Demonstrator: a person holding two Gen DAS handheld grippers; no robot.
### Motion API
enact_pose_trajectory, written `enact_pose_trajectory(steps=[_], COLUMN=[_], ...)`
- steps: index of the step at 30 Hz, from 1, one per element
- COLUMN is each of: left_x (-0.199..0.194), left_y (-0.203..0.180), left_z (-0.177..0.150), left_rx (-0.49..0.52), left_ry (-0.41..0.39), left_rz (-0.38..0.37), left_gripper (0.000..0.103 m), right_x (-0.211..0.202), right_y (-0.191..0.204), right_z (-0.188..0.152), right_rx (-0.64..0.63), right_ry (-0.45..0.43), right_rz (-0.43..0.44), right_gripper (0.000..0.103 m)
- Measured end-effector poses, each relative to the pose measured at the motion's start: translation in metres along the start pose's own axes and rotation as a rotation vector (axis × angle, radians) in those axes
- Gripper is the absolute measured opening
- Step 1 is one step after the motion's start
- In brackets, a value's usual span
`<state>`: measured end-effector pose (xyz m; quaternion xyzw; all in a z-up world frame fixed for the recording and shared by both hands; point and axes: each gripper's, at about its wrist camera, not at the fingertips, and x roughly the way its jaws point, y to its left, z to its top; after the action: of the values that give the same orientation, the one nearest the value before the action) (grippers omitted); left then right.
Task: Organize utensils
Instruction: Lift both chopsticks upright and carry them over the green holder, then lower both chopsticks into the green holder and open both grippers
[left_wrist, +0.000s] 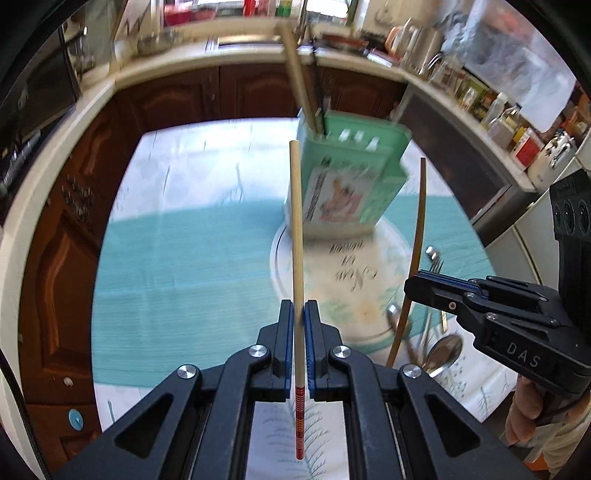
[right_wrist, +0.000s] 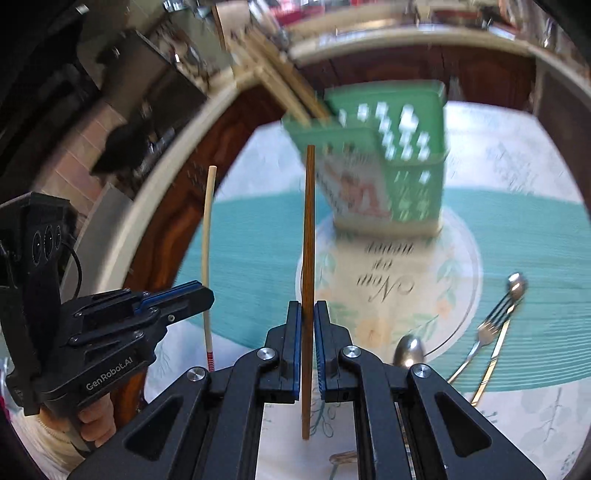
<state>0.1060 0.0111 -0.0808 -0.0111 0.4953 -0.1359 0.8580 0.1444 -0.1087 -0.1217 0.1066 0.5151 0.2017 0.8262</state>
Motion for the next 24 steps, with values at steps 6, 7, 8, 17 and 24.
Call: enact_pose_trajectory(steps=[6,7,8,17,24], left_x=[-0.033,-0.038,-0.043,-0.078,-0.065], left_y=[-0.023,-0.025,-0.025,-0.038,-0.044], left_z=[0.039,0.046,0.052,0.124,0.157], left_rx=[0.022,0.018,0.013,-0.042,-0.066], left_ry=[-0.132,-0.149,-0.164,-0.435,-0.565], left_rz=[0.026,0.028,0.029,0.058,0.06], left_gripper=[0.003,0.004,0.003,0.004,0.004], right_x=[-0.078,-0.087,-0.096,-0.164,-0.156], right_y=[-0.005,-0.005,-0.004,-0.001,-0.009], right_z=[0.041,0.047,0.055,0.13,0.188], right_rx=[-0.029,-0.036,-0.048,-0.063,-0.049], right_ry=[-0.206,-0.233,-0.261,-0.508,-0.618], right_rz=[-0.02,-0.025,-0.034,-0.095,-0.115], right_gripper=[0.006,0.006,0.006,0.006,0.007])
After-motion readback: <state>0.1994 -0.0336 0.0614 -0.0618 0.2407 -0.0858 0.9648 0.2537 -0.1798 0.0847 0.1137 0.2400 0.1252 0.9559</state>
